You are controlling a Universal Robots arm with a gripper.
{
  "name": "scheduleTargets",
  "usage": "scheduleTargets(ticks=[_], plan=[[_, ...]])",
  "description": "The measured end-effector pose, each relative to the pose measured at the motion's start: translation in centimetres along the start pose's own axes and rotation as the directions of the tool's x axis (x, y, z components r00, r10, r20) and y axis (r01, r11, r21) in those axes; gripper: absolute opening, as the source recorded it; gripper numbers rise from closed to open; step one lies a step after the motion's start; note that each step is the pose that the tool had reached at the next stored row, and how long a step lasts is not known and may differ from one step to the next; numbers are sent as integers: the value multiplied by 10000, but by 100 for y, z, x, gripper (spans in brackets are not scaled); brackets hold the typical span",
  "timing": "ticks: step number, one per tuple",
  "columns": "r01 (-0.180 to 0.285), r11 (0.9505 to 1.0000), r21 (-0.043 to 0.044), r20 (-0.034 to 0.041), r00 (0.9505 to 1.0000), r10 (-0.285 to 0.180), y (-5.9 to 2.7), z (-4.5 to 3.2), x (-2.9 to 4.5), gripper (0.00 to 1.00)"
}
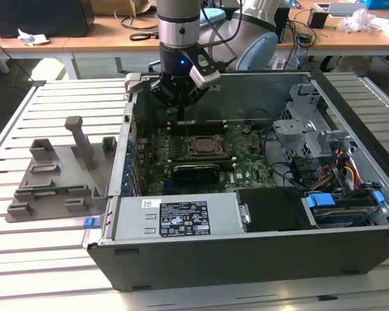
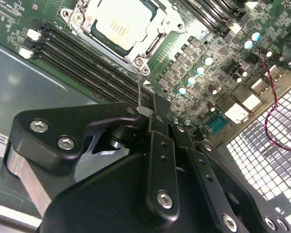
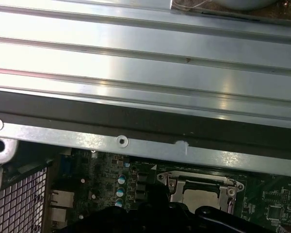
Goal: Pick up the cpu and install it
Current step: 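Install the first cpu locking lever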
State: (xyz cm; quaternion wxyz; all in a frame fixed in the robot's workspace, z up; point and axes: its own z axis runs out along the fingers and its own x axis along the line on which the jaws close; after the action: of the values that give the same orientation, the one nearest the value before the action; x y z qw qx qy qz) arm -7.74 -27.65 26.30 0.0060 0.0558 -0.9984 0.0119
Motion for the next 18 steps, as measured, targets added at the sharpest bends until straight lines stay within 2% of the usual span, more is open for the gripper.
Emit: scheduleTargets(ticks=[4, 7, 18], plan=[[2, 10000, 0, 0, 10000, -2, 0, 0, -2, 11], [2, 10000, 0, 1, 10000, -2, -3, 0, -33, 11], [1, 10000, 0, -1, 10000, -1, -24, 1, -217, 11]])
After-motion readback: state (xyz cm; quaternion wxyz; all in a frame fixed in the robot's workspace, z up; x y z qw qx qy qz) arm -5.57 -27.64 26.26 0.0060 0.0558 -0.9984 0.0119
